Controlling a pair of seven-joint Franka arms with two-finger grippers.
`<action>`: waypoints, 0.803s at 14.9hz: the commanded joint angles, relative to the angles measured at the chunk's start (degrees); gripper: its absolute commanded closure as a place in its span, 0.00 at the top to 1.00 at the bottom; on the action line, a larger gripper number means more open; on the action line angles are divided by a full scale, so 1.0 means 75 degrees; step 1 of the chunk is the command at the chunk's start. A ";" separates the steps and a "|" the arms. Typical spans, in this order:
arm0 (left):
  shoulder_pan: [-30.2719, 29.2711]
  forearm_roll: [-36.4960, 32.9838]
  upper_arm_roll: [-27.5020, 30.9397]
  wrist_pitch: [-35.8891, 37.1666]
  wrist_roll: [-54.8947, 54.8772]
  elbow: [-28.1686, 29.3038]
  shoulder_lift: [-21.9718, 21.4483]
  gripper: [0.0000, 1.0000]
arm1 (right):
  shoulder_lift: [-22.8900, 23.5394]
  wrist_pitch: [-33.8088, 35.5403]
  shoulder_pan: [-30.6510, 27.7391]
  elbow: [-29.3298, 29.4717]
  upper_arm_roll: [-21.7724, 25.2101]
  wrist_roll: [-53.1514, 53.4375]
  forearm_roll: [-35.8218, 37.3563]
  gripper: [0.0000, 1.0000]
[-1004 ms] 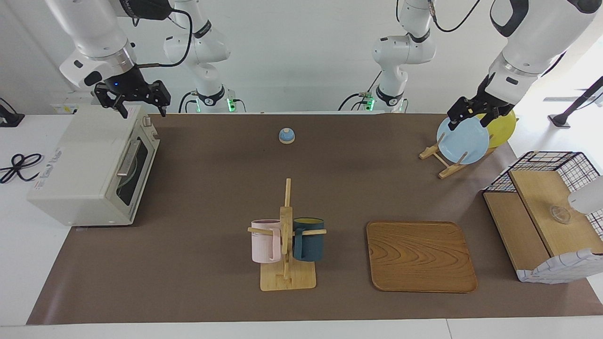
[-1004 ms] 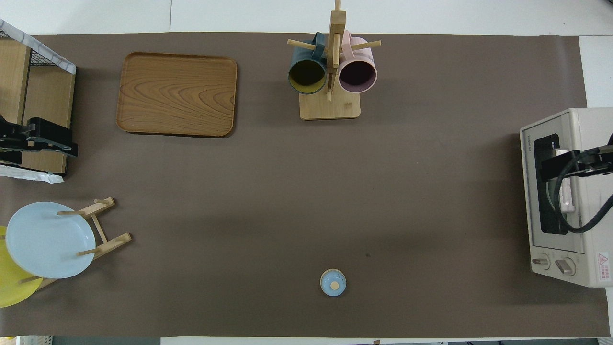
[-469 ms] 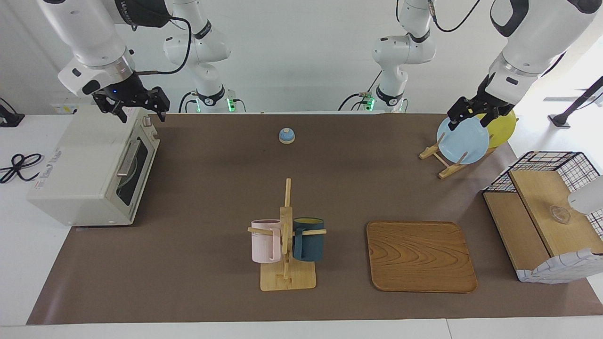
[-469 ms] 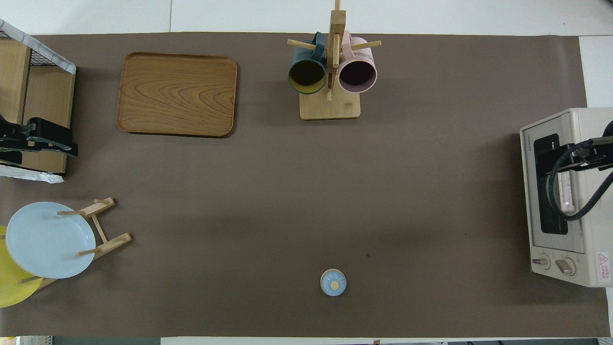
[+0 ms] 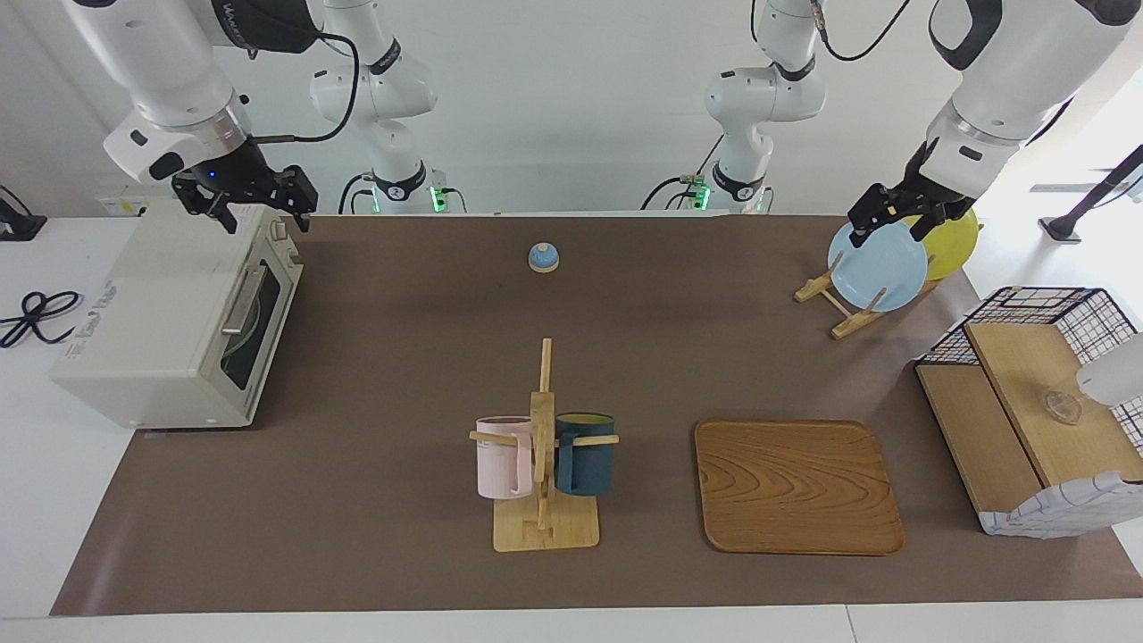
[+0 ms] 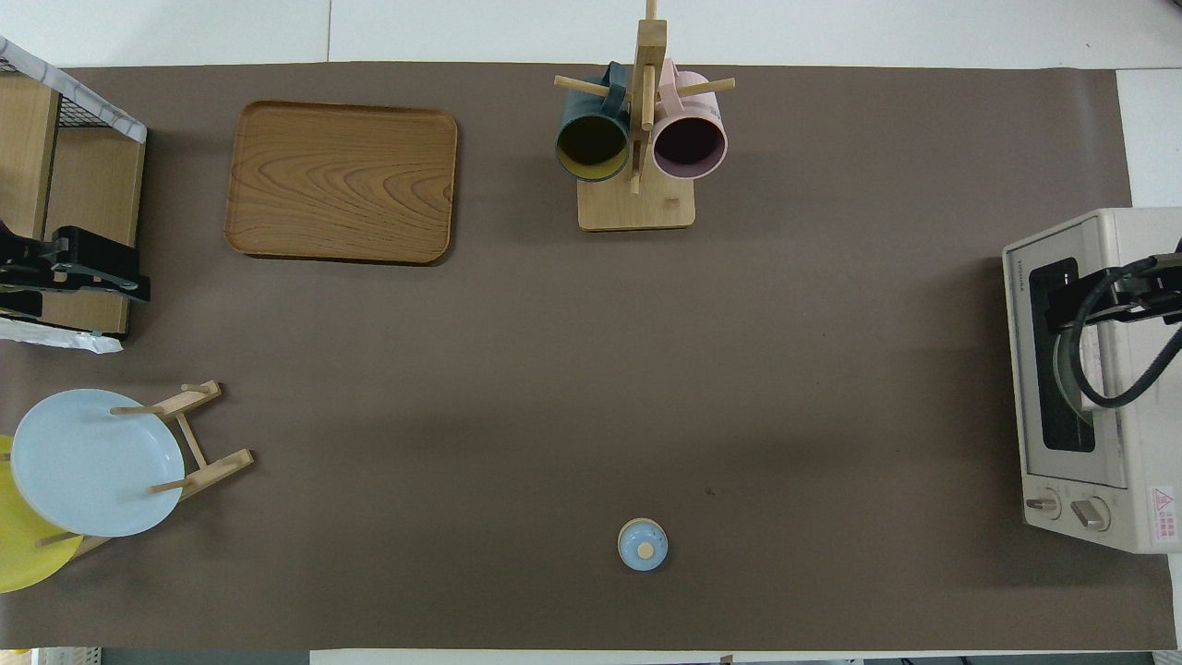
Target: Put corn in oven
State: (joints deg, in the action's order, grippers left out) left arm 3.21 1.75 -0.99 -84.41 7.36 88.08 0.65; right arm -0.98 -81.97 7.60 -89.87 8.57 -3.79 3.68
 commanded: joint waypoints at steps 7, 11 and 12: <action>-0.0088 0.0071 -0.0033 -0.0030 -0.0032 0.0056 -0.0052 1.00 | 0.0107 -0.0027 -0.0428 0.0194 0.0030 0.0072 -0.0221 1.00; -0.0088 0.0071 -0.0033 -0.0030 -0.0032 0.0056 -0.0052 1.00 | 0.0118 -0.0051 -0.0428 0.0194 0.0018 0.0061 -0.0221 1.00; -0.0088 0.0071 -0.0033 -0.0030 -0.0032 0.0056 -0.0064 1.00 | 0.0118 -0.0051 -0.0439 0.0205 0.0018 0.0061 -0.0221 1.00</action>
State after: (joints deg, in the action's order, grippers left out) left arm 3.21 1.75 -0.98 -84.41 7.36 88.08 0.65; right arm -0.94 -82.18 4.81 -89.60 8.75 -3.78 3.65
